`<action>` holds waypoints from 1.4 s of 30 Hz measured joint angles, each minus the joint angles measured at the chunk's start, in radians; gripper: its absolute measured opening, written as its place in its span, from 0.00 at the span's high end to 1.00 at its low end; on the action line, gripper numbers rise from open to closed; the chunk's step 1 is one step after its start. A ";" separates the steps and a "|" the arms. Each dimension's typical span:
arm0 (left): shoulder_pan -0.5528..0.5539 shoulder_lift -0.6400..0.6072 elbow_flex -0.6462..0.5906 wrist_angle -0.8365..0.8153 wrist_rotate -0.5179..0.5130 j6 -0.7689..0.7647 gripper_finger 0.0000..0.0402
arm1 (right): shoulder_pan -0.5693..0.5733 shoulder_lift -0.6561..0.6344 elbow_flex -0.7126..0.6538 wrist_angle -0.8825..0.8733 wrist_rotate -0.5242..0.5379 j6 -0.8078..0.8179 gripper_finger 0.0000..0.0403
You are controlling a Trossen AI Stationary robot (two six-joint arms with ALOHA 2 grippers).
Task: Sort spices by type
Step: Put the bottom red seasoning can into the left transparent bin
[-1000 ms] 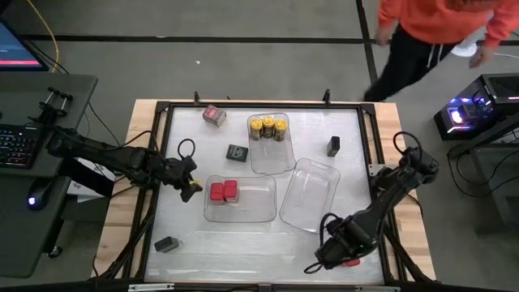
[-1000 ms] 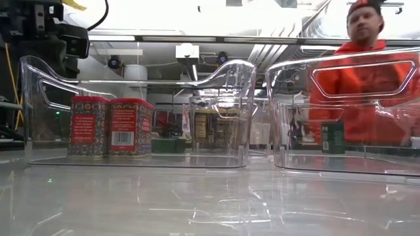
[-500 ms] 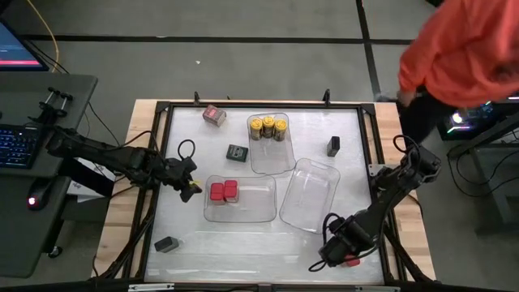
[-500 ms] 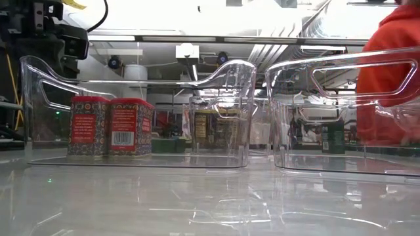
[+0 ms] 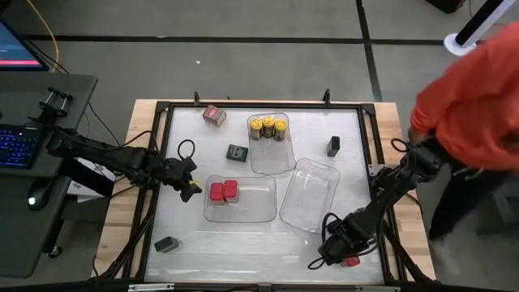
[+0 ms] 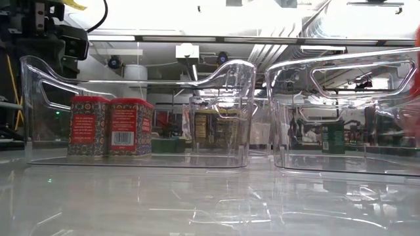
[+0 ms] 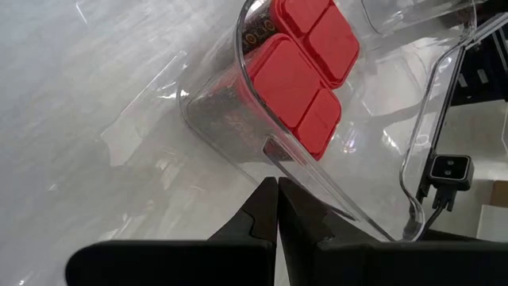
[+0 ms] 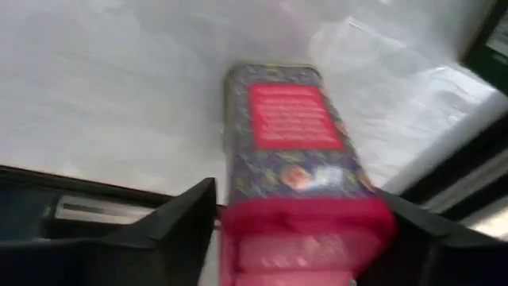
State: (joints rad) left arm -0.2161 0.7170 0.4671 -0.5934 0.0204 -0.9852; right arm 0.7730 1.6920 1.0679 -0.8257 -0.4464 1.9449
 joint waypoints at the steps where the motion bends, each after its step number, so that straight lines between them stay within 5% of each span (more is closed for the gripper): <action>1: 0.000 0.000 0.000 0.000 0.000 0.000 1.00 | 0.000 0.000 0.015 -0.021 -0.009 -0.017 0.42; 2: 0.000 0.000 0.000 0.000 0.000 0.000 1.00 | 0.000 0.000 0.036 -0.046 -0.021 -0.043 0.49; 9: 0.000 0.000 0.000 -0.002 -0.007 0.011 1.00 | -0.019 -0.102 0.214 -0.178 -0.001 -0.130 0.48; 14: 0.000 0.000 0.000 -0.002 -0.011 0.020 1.00 | -0.168 -0.182 0.391 -0.153 0.291 -0.218 0.48; 18: 0.000 0.000 0.000 -0.003 -0.033 0.027 1.00 | -0.385 -0.132 0.541 -0.114 0.461 -0.474 0.48; 21: 0.001 0.000 0.000 -0.007 -0.036 0.037 1.00 | -0.548 -0.014 0.668 -0.072 0.445 -0.671 0.48; 26: 0.001 0.000 0.000 -0.016 -0.036 0.090 1.00 | -0.716 0.229 0.912 -0.205 0.275 -0.804 0.48; 31: 0.001 0.000 0.000 -0.044 -0.062 0.148 1.00 | -0.743 0.437 1.117 -0.409 0.217 -0.843 0.48; 37: 0.001 0.000 0.000 -0.074 -0.085 0.168 1.00 | -0.732 0.625 1.272 -0.446 0.206 -0.749 0.48; 42: 0.001 0.000 0.000 -0.068 -0.084 0.168 1.00 | -0.712 0.662 1.247 -0.441 0.211 -0.647 0.48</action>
State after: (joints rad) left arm -0.2153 0.7173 0.4671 -0.6613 -0.0640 -0.8173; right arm 0.0611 2.3539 2.3146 -1.2672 -0.2358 1.2981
